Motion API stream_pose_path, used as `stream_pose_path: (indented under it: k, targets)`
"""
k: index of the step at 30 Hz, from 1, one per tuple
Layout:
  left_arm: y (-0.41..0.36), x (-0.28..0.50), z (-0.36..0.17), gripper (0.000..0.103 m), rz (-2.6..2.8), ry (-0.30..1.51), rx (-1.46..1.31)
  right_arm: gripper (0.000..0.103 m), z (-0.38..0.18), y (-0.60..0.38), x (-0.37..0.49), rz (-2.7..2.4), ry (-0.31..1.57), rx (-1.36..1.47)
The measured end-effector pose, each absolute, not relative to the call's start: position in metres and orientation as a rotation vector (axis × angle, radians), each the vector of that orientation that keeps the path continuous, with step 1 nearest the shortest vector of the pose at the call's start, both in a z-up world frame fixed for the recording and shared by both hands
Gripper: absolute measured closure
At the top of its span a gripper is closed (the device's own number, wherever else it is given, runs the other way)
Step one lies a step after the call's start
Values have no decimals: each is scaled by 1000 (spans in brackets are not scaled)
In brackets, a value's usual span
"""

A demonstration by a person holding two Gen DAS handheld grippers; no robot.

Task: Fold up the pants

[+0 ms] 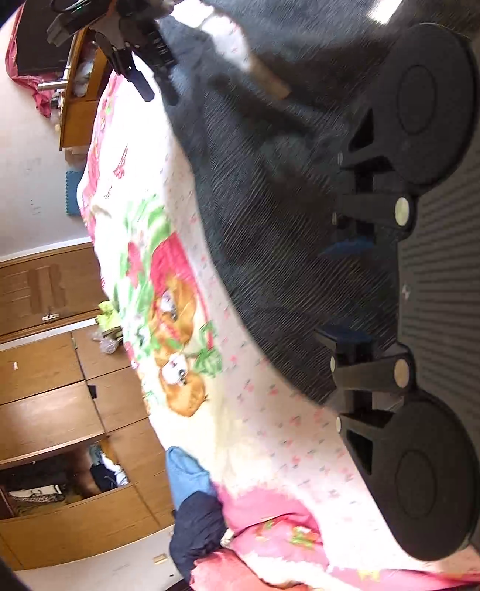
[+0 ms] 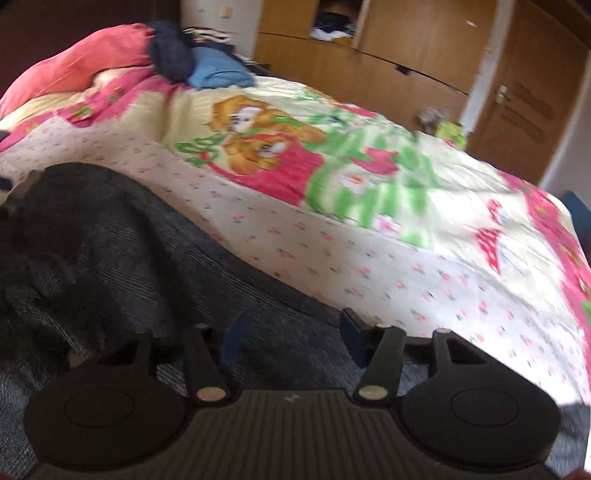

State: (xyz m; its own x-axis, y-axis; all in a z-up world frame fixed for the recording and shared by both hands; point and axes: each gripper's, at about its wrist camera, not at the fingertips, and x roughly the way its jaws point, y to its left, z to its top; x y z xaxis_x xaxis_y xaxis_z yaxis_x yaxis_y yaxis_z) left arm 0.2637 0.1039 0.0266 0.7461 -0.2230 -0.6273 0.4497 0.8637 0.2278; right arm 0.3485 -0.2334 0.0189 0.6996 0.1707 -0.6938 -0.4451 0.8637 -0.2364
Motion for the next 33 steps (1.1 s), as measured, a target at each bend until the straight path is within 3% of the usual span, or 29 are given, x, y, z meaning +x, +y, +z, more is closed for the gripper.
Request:
stream_pose_path:
  k: [5, 12, 14, 15, 17, 18, 19, 22, 25, 33]
  targets:
    - [123, 320, 18, 45, -325, 664, 456, 37, -3, -192, 396, 458, 773, -594]
    - [139, 364, -7, 35, -394, 813, 408, 39, -27, -203, 425, 518, 904, -490]
    - [139, 369, -11, 33, -402, 848, 418, 46, -28, -205, 425, 518, 909, -473]
    - [140, 369, -11, 33, -402, 859, 413, 58, -28, -205, 425, 508, 916, -473]
    - [143, 370, -5, 40, -398, 873, 396, 76, -26, -204, 422, 511, 921, -493]
    - [145, 370, -3, 44, -403, 884, 391, 91, -25, -202, 421, 515, 922, -503]
    - [145, 370, -2, 47, -401, 891, 388, 95, -25, -201, 420, 511, 924, -508]
    - [137, 365, -4, 57, -383, 875, 451, 97, -22, -199, 414, 486, 901, -514]
    - [132, 359, 0, 79, -357, 840, 499, 99, -14, -199, 407, 474, 881, -520]
    - [138, 311, 35, 80, -381, 743, 489, 101, 27, -202, 363, 465, 811, -507]
